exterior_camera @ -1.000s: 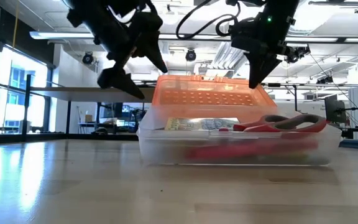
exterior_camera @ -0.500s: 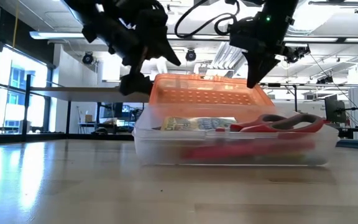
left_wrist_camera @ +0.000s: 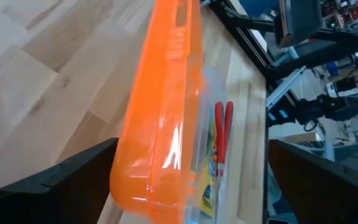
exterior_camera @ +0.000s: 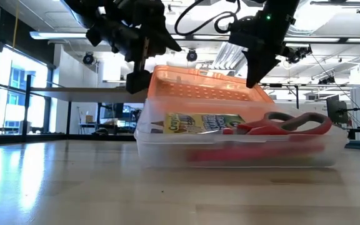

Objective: Pack school essentials
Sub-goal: Close the supply box

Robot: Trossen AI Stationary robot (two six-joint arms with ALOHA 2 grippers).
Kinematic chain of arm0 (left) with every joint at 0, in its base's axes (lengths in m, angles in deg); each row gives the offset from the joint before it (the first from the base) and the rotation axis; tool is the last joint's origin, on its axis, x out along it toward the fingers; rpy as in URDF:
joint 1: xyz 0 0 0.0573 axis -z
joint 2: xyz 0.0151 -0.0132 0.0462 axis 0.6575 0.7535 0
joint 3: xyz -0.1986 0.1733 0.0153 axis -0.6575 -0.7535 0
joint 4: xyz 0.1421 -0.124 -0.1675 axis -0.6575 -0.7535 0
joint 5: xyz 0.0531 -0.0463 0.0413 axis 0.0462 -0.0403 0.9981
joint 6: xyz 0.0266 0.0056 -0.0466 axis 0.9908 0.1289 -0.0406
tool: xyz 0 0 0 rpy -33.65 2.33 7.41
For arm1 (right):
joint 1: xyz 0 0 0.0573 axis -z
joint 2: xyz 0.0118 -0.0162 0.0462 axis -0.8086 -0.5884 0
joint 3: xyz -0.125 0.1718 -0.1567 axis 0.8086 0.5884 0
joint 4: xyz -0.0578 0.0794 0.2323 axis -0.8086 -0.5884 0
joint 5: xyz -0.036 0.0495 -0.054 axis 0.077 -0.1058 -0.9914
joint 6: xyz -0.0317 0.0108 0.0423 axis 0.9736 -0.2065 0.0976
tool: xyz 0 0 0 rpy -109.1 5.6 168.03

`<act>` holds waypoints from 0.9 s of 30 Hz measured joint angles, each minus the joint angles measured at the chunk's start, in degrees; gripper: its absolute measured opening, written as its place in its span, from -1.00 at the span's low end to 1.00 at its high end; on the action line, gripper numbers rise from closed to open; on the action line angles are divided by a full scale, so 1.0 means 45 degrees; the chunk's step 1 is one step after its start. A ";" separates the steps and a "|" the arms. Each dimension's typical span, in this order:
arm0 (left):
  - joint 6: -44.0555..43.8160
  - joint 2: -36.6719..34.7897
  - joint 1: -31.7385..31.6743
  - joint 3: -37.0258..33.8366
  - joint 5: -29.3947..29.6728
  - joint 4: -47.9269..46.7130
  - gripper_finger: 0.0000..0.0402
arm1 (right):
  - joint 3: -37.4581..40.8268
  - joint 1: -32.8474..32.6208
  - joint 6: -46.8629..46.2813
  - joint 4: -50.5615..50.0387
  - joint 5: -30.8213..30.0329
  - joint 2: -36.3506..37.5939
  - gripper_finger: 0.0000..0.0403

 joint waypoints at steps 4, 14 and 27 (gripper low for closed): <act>-0.0269 0.0163 0.0005 0.0005 -0.0207 -0.0071 0.96 | 0.0000 -0.0010 -0.0297 0.0043 0.0015 0.0000 -1.00; -0.0467 0.1000 0.0049 -0.0005 -0.0376 -0.0403 0.92 | -0.0029 -0.0117 -0.0622 0.0208 0.0005 0.0000 -1.00; 0.0078 0.0991 0.0029 0.0000 -0.0352 -0.0398 0.44 | -0.0049 -0.0117 -0.0605 0.0188 0.0048 0.0000 -1.00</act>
